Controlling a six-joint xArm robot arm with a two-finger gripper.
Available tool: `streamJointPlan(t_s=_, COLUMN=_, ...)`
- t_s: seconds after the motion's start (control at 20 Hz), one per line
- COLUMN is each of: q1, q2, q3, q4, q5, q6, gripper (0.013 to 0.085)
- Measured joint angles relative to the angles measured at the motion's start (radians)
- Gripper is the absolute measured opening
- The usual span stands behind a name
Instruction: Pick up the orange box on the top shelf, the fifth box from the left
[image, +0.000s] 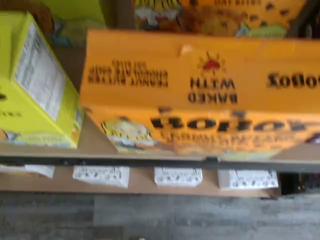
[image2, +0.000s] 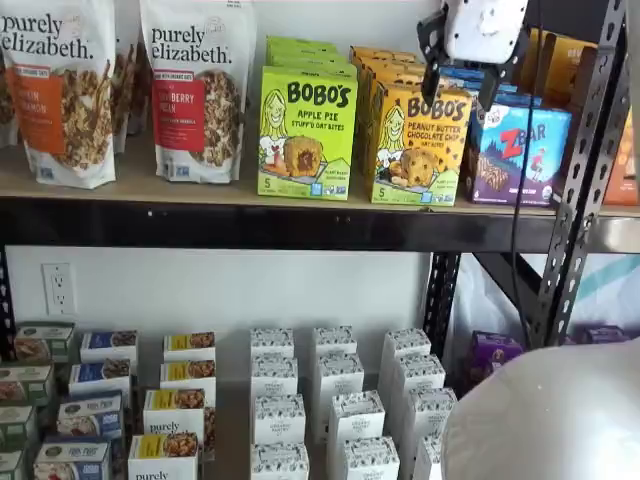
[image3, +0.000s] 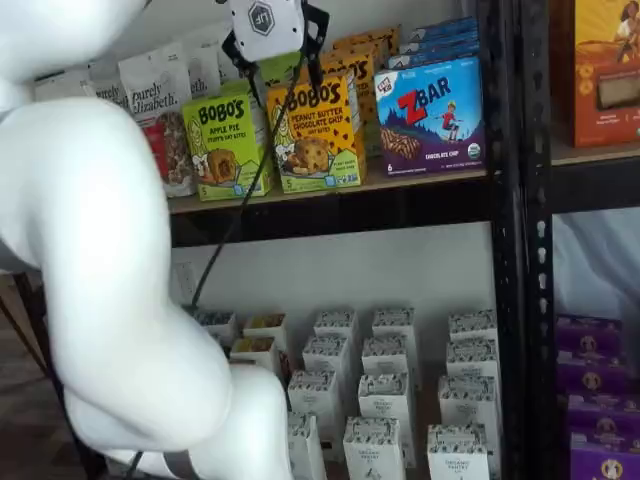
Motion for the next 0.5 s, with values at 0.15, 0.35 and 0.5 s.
streamJointPlan(t_s=0.15, q1=-0.01, q2=0.032, q3=-0.03, q4=0.022, q5=-0.003, q6=-0.009, gripper=0.085)
streamJointPlan(t_s=0.35, q1=-0.017, q2=0.065, q3=-0.061, q4=0.04, q5=0.009, q6=-0.016, gripper=0.085)
streamJointPlan(t_s=0.5, q1=-0.015, q2=0.08, q3=-0.074, q4=0.037, q5=0.012, q6=-0.014, gripper=0.085)
